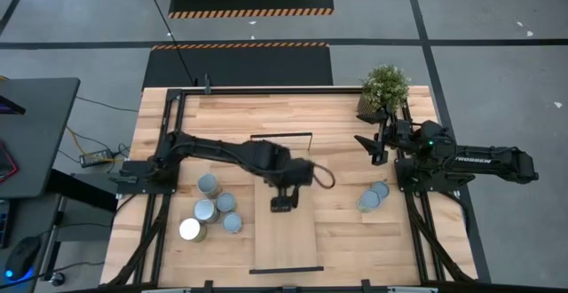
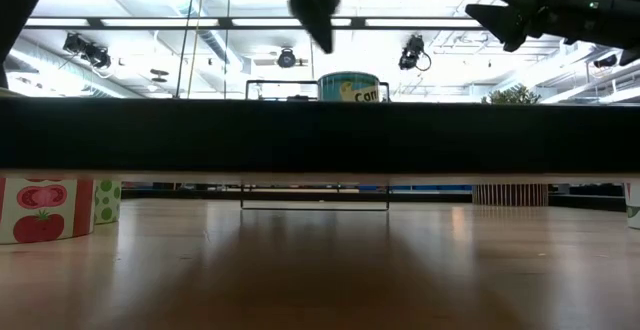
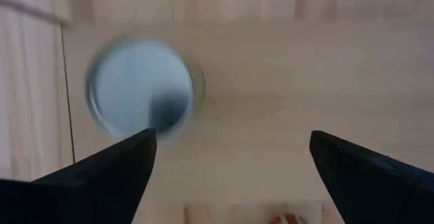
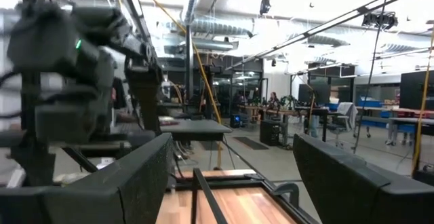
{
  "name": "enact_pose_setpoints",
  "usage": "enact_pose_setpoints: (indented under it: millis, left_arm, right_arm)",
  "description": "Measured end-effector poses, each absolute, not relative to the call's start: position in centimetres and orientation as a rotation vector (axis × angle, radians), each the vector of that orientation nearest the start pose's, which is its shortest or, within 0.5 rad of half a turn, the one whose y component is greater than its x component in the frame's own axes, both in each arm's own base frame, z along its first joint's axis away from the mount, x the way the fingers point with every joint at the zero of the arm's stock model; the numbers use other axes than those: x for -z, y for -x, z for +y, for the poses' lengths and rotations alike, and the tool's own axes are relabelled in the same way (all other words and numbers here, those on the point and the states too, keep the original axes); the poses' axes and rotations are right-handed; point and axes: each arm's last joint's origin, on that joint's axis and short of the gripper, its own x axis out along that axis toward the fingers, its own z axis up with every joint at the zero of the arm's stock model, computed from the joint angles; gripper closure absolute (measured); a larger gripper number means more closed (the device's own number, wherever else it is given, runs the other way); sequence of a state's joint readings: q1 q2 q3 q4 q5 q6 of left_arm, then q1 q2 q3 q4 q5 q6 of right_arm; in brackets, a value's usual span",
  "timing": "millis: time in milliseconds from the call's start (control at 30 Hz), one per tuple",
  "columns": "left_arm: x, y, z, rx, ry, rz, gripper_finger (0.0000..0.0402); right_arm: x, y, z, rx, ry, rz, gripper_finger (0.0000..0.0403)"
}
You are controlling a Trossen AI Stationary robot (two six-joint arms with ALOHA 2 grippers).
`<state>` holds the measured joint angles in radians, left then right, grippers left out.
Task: Pick and place cans onto a shelf
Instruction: Put the large canned carrots on the shelf
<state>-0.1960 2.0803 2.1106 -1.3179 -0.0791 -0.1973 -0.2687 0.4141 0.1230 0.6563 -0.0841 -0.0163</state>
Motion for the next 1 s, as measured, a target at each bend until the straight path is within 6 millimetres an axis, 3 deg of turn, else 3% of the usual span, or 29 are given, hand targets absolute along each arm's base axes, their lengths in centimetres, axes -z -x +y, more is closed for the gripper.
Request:
enact_pose_setpoints:
  millis: [200,533,767,1000]
  left_arm:
    - [-30.2,-40.4,-9.6,-0.092,-0.041,1.309,0.0008]
    - [-30.0,-39.6,-10.5,-0.249,-0.217,1.303,0.0008]
    - [-29.1,-40.1,-12.2,-0.315,-0.527,1.229,0.0008]
    - [-26.7,-41.7,-12.2,-0.301,-0.652,1.253,0.0008]
  right_arm:
    - [-23.4,-11.6,-2.9,0.159,0.024,-0.395,0.0089]
    - [-22.2,-12.4,-2.7,0.006,0.047,-0.265,0.0089]
    - [-22.1,-13.2,-2.9,0.015,0.067,-0.221,0.0089]
    - [-22.1,-13.5,-3.0,0.041,0.064,-0.212,0.0089]
